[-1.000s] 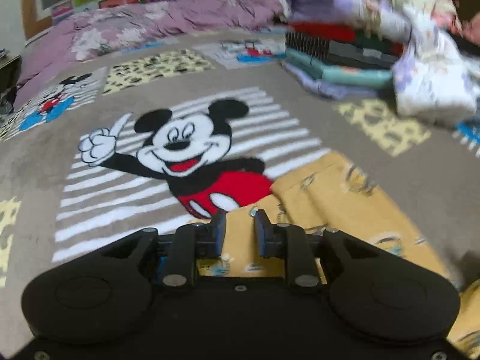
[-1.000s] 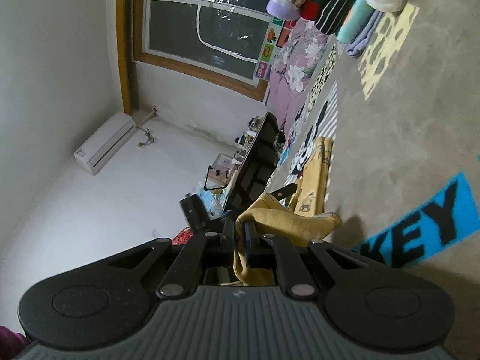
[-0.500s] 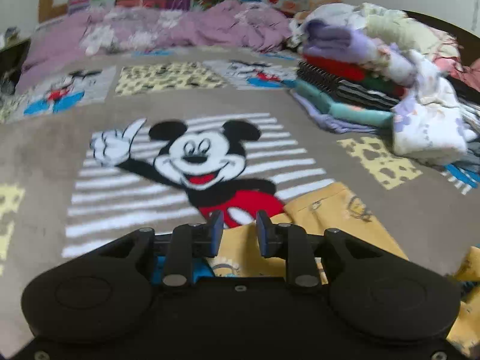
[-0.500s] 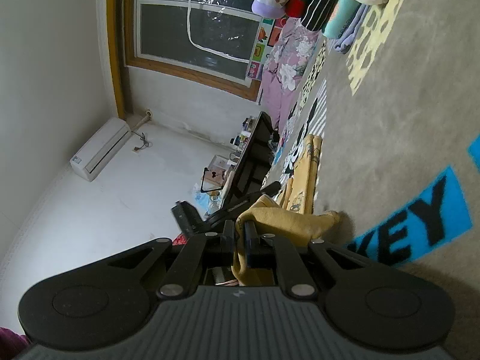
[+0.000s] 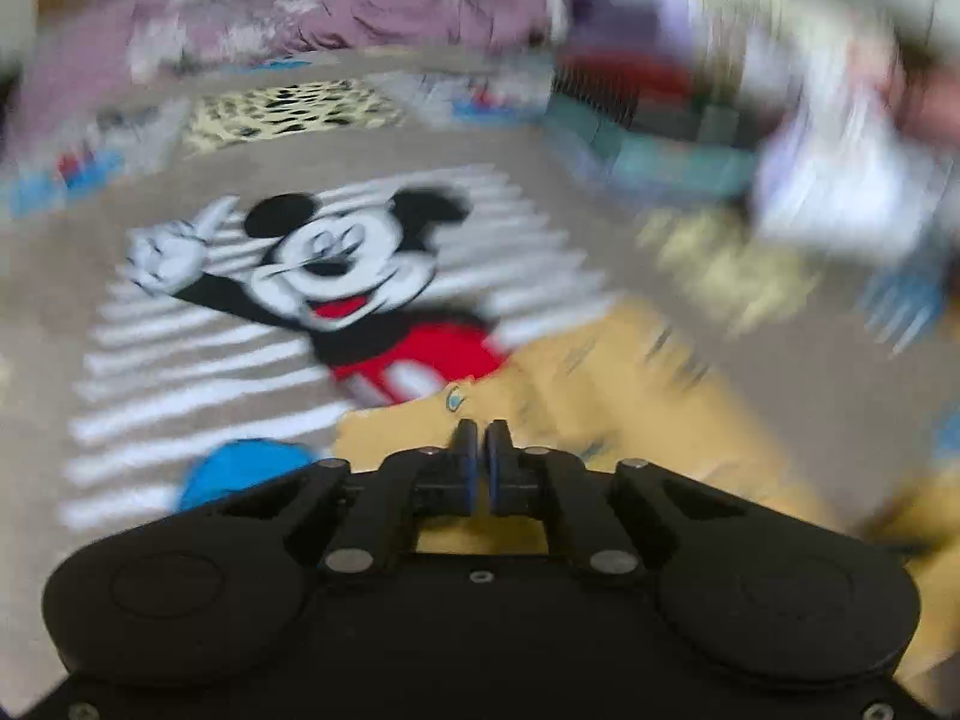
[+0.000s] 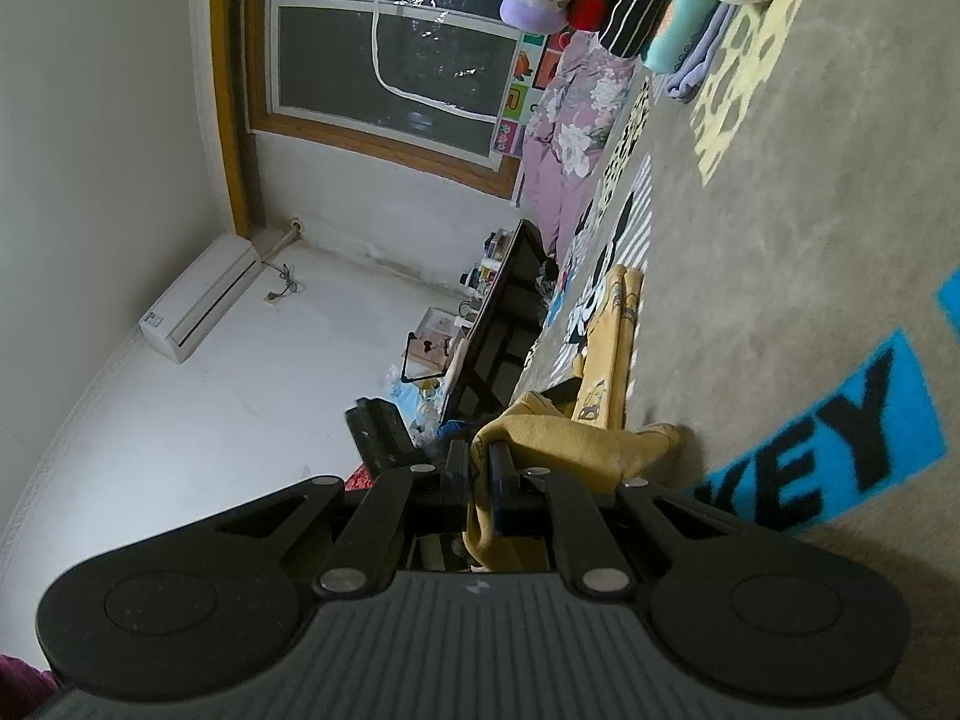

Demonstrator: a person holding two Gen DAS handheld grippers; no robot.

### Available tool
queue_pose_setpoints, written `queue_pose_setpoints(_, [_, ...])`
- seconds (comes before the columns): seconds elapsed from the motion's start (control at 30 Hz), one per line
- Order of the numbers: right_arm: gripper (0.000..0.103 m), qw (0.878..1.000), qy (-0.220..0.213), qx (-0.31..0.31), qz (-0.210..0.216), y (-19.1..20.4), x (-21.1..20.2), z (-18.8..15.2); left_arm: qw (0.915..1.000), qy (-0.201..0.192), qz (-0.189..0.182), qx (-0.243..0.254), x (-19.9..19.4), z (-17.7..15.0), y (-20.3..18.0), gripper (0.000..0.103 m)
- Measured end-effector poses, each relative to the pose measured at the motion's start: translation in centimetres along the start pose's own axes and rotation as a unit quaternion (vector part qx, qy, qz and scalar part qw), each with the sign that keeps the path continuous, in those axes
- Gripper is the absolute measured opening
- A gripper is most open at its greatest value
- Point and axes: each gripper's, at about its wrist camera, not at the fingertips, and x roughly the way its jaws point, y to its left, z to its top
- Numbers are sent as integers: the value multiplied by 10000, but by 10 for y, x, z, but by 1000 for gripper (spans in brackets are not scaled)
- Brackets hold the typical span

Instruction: Fold clothes

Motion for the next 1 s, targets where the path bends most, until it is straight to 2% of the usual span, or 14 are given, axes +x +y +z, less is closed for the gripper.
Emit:
queue_pose_setpoints(0.03, [11,10000,0,-6,20,0,0,0,9987,-154,-345,-329,-7,2,7,1])
queue_pose_setpoints(0.07, [11,10000,-2,-18,80,1,0,0,9973,-218,-477,-509,-10,3,12,1])
queue_pose_setpoints(0.13, [11,9996,-10,-49,275,3,-1,0,9991,-30,-65,-415,-2,0,15,2])
queue_pose_setpoints(0.2, [11,9983,11,-92,568,7,1,2,9987,115,53,-496,9,-6,20,9])
queue_pose_setpoints(0.3, [11,9957,46,-182,905,15,1,4,9991,41,157,-393,5,-5,18,12])
queue_pose_setpoints(0.4, [11,9943,20,-196,1049,21,0,8,10000,-2,39,76,-9,-2,8,12])
queue_pose_setpoints(0.5, [11,9930,-100,-96,1170,24,-1,13,9981,243,125,557,-5,-10,-1,12])
queue_pose_setpoints(0.57, [11,9883,-256,97,1498,27,-3,16,9953,488,299,777,7,-20,-3,12])
queue_pose_setpoints(0.67, [10,9818,-285,83,1874,40,-6,20,9971,458,191,576,7,-22,4,12])
queue_pose_setpoints(0.8, [11,9909,-171,86,1331,28,-9,20,9977,289,67,617,-8,-18,-1,12])
queue_pose_setpoints(0.9, [11,9964,-197,-41,818,21,-8,18,9971,184,-330,667,-18,-17,-6,12])
queue_pose_setpoints(0.93, [12,9974,-143,-185,675,23,-5,18,9967,234,-317,711,-17,-18,-8,12])
queue_pose_setpoints(0.97, [15,9984,-50,-424,370,27,0,16,9958,432,-51,801,-9,-21,-9,12])
queue_pose_setpoints(1.0, [26,9977,-20,-679,61,31,2,15,9949,538,109,845,-3,-23,-10,12])
